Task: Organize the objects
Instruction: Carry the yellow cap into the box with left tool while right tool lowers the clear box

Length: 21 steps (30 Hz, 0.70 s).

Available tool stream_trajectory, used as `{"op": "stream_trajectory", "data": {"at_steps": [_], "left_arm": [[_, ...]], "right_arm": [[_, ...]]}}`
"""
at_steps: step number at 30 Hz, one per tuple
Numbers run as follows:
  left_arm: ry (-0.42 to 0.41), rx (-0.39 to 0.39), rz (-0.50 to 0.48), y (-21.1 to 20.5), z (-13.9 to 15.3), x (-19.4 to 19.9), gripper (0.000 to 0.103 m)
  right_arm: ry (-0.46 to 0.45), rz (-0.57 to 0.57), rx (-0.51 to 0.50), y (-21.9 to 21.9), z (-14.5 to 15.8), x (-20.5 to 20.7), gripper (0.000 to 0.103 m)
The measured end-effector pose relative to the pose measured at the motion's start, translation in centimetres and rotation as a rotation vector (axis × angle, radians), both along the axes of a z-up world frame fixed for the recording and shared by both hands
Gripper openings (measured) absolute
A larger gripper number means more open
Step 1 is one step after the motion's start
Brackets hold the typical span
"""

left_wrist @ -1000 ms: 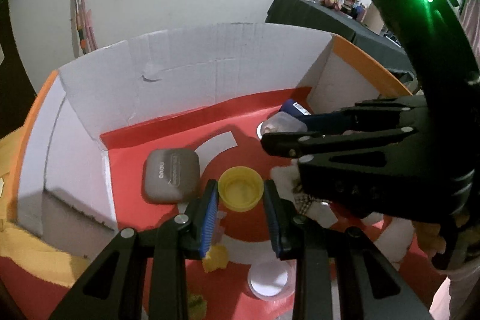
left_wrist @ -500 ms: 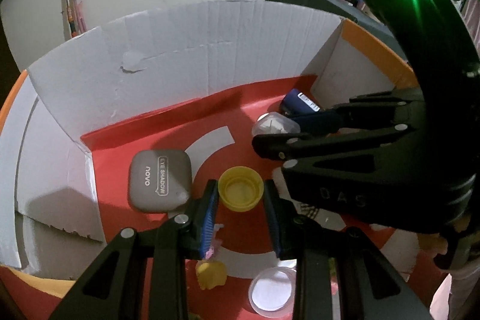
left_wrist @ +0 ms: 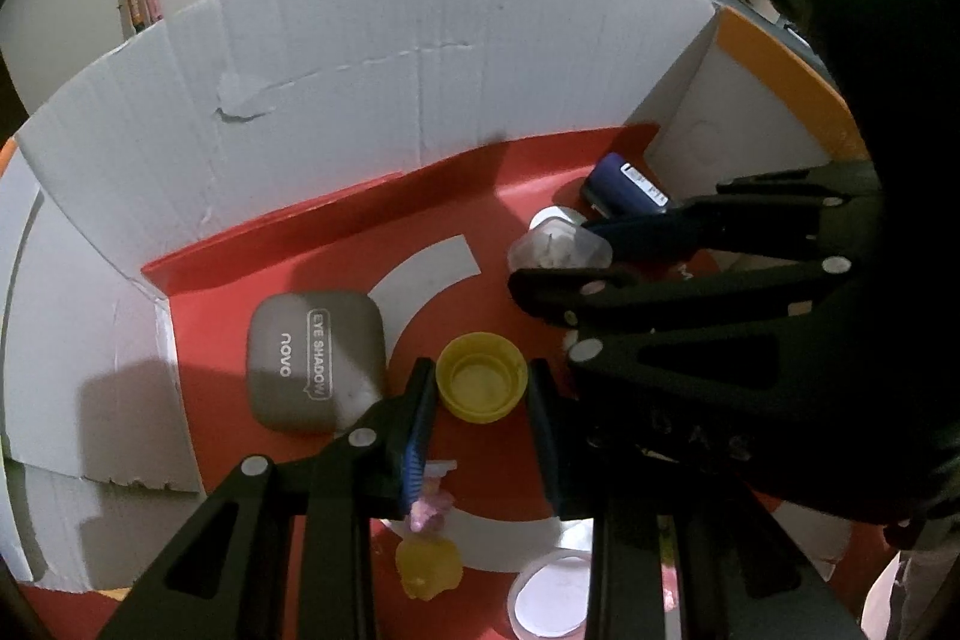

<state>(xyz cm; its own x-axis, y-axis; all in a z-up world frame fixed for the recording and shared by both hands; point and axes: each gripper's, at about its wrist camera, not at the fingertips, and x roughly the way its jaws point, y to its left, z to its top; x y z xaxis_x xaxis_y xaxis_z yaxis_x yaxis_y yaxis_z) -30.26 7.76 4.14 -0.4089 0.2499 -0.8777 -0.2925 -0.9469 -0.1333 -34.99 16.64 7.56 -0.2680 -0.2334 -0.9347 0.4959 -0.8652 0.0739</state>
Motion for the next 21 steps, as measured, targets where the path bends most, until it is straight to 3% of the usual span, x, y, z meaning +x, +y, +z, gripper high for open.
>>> {"op": "stream_trajectory", "data": {"at_steps": [21], "left_arm": [[0.012,-0.014,-0.010,1.0,-0.1,0.5,0.036]], "right_arm": [[0.004,0.006,0.022,1.3,0.5,0.8,0.034]]}}
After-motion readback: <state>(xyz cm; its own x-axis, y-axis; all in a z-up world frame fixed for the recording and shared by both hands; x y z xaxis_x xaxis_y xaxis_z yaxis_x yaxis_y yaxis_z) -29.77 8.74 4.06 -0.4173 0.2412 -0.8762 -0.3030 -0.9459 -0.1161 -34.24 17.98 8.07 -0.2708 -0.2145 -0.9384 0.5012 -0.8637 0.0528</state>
